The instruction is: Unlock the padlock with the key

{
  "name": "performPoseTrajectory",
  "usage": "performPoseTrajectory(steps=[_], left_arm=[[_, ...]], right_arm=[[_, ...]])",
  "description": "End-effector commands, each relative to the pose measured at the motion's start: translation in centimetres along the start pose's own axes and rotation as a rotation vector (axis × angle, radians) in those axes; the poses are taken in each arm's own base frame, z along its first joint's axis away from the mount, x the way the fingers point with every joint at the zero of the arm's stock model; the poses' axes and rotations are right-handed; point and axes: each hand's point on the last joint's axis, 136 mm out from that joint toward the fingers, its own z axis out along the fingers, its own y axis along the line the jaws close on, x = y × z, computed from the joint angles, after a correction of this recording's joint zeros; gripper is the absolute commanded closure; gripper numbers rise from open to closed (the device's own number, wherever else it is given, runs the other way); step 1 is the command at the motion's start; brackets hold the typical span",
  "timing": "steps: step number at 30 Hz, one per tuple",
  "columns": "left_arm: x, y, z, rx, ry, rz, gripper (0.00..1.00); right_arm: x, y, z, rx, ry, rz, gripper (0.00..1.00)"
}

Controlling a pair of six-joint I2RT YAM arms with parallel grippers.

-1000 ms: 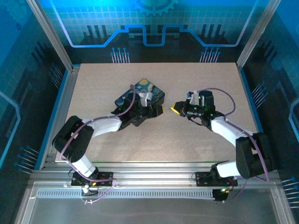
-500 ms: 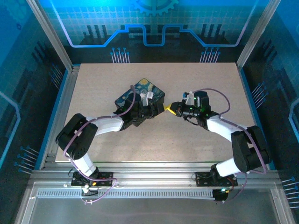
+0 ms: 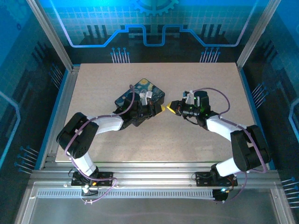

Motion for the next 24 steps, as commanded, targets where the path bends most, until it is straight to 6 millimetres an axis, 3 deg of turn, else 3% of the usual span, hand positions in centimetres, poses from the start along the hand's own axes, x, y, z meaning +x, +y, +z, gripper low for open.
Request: performPoseTrajectory(steps=[1,6,8,12,15,24], left_arm=[[0.1,-0.2,-0.3,0.028,0.033,0.036,1.00],[1.8,0.4,-1.2,-0.049,0.174,0.158,1.00],[2.7,0.5,-1.9,-0.076,0.243,0.210,1.00],[3.5,-0.5,-2.9,-0.040,0.345,0.271,1.00],[3.8,-1.3,-3.3,-0.006,0.382,0.304,1.00],[3.2,-1.9,-3.3,0.027,0.379,0.298,1.00]], right_arm=[[1.4,-0.2,0.1,0.015,0.045,-0.039,0.85],[1.1,-2.0,-2.0,0.134,0.034,-0.130,0.53],[0.8,-1.6,-2.6,0.132,0.045,-0.227,0.49],[2.1,1.1,-2.6,-0.036,0.172,-0.517,0.49],[3.3,1.8,-2.2,-0.139,0.263,-0.637,0.50],[4.9,1.8,-1.2,-0.266,0.370,-0.662,0.55]])
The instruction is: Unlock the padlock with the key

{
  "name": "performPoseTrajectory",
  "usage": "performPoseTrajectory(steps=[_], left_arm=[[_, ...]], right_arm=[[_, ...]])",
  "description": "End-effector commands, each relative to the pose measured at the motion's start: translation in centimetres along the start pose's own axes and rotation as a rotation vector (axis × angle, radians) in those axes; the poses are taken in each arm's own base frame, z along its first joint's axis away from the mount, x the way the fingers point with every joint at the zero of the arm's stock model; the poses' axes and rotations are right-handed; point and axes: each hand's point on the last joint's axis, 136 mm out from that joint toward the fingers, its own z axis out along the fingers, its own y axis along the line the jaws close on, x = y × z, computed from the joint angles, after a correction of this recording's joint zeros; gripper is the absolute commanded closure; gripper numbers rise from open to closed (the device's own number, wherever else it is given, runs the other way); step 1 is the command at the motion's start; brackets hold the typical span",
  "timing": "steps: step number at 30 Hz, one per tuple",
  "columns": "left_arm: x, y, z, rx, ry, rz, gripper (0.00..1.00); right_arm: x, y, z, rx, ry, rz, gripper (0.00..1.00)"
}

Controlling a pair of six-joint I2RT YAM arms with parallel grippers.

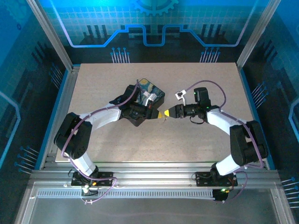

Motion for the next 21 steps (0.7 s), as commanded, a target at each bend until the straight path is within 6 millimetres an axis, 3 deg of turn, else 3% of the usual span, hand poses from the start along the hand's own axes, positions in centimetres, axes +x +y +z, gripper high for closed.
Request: performPoseTrajectory(steps=[1,9,21], left_arm=[[-0.6,-1.5,-1.0,0.053,-0.003,0.041,1.00],[-1.1,-1.4,-1.3,0.067,-0.020,0.035,1.00],[-1.1,-1.7,-1.9,0.100,-0.044,0.027,1.00]], right_arm=[[0.3,1.5,0.3,-0.093,0.026,-0.067,0.56],[0.9,1.9,0.8,-0.134,0.036,-0.056,0.66],[1.2,1.3,1.3,-0.130,0.045,-0.028,0.67]])
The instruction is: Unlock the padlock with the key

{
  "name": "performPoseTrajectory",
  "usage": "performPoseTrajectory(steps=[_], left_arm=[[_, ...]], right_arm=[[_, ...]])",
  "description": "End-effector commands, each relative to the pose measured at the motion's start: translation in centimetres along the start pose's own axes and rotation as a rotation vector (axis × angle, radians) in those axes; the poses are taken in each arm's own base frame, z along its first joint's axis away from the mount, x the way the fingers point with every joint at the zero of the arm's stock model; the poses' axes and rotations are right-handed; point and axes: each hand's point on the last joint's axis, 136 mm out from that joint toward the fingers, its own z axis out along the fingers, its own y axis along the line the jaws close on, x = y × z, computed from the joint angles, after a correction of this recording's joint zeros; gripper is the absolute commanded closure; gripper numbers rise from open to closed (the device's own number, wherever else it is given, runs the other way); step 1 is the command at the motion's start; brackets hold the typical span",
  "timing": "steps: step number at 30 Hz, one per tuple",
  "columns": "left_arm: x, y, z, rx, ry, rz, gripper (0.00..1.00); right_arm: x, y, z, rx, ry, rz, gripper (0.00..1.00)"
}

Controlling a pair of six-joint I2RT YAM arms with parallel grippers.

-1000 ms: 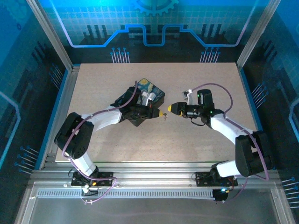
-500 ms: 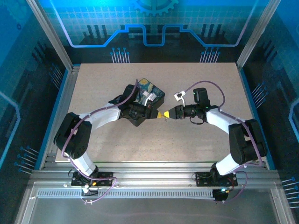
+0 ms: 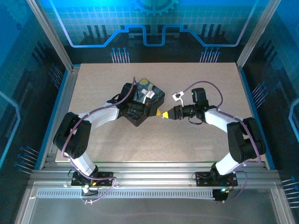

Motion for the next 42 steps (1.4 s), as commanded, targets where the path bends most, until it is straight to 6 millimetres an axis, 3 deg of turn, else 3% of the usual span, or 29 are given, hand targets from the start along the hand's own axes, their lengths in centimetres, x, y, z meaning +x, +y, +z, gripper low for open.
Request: performPoseTrajectory(steps=[1,9,14,19,23,26,28,29,36,42], left_arm=[[0.0,-1.3,-0.8,0.039,-0.010,0.022,1.00],[-0.1,-1.2,-1.0,0.044,-0.023,0.017,1.00],[-0.3,-1.0,-1.2,0.053,-0.036,0.011,1.00],[-0.2,-1.0,-1.2,0.055,-0.041,0.008,1.00],[-0.2,-0.6,-1.3,0.043,-0.051,0.003,1.00],[-0.6,0.4,-1.6,-0.006,-0.078,-0.018,0.85],[-0.9,1.0,-1.9,-0.050,-0.100,-0.023,0.65],[-1.0,1.1,-2.1,-0.070,-0.111,-0.018,0.61],[-1.4,3.7,-4.0,-0.305,-0.189,-0.047,0.46],[-0.7,6.4,-5.3,-0.462,-0.243,-0.152,0.43]], right_arm=[[0.6,0.1,0.5,-0.028,0.012,0.008,0.69],[0.9,1.4,0.8,-0.077,0.015,-0.008,0.87],[1.3,1.4,0.8,-0.079,0.019,-0.005,0.90],[1.3,1.8,0.9,-0.086,0.008,-0.021,1.00],[1.2,1.8,1.0,-0.068,-0.006,-0.030,1.00],[1.3,1.2,1.0,-0.026,-0.014,-0.010,1.00],[1.6,0.4,0.9,0.015,-0.015,0.022,1.00],[1.7,-0.1,0.9,0.031,-0.016,0.039,1.00],[2.2,-2.5,0.3,0.122,-0.037,0.127,1.00],[2.1,-3.8,-1.2,0.199,-0.063,0.180,1.00]])
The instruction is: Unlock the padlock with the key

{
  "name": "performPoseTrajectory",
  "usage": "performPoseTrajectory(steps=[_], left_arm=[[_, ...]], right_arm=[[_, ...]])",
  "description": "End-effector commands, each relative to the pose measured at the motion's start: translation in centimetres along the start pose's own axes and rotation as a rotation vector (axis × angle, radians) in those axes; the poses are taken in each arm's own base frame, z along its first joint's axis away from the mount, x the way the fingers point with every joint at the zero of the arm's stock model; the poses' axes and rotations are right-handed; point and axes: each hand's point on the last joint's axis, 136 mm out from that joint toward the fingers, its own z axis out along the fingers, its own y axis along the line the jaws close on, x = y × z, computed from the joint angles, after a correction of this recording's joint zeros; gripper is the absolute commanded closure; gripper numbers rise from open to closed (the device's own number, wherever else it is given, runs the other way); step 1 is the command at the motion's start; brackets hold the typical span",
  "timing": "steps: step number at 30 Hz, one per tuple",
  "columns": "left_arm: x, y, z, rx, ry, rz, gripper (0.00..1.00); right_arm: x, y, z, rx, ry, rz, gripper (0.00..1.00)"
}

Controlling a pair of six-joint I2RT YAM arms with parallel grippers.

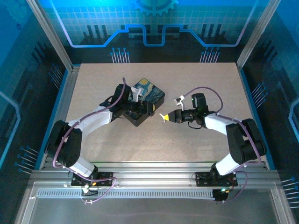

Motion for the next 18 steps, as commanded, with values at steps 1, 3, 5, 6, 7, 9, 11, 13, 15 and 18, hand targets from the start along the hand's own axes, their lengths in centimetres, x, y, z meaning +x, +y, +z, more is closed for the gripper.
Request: performPoseTrajectory(steps=[1,3,5,6,7,9,11,13,15,18], left_arm=[[1.1,3.2,-0.4,-0.163,-0.013,-0.089,0.42],[1.7,3.9,0.0,-0.209,-0.005,-0.115,0.42],[2.4,4.2,0.8,-0.216,0.022,-0.138,0.42],[2.6,4.2,1.2,-0.211,0.030,-0.142,0.42],[2.9,4.1,1.6,-0.205,0.042,-0.148,0.42],[3.3,3.9,2.2,-0.202,0.062,-0.145,0.42],[3.9,3.7,2.6,-0.210,0.086,-0.139,0.42],[4.4,3.8,2.8,-0.235,0.097,-0.139,0.43],[4.8,4.4,2.8,-0.275,0.104,-0.149,0.42],[5.3,6.8,1.9,-0.413,0.099,-0.167,0.42]], right_arm=[[0.0,-1.2,-1.2,0.073,-0.021,0.050,1.00],[-0.2,-1.4,-1.5,0.099,-0.023,0.058,1.00],[-0.4,-1.6,-1.6,0.113,-0.025,0.064,1.00],[-0.5,-1.6,-1.6,0.115,-0.026,0.065,1.00],[-0.6,-1.6,-1.6,0.119,-0.028,0.066,1.00],[-0.7,-1.9,-1.7,0.133,-0.031,0.072,1.00],[-0.8,-1.9,-1.7,0.140,-0.030,0.075,1.00],[-0.7,-1.9,-1.7,0.138,-0.028,0.074,1.00],[-0.8,-1.9,-1.7,0.141,-0.029,0.072,1.00],[-0.8,-1.9,-1.7,0.140,-0.028,0.073,1.00]])
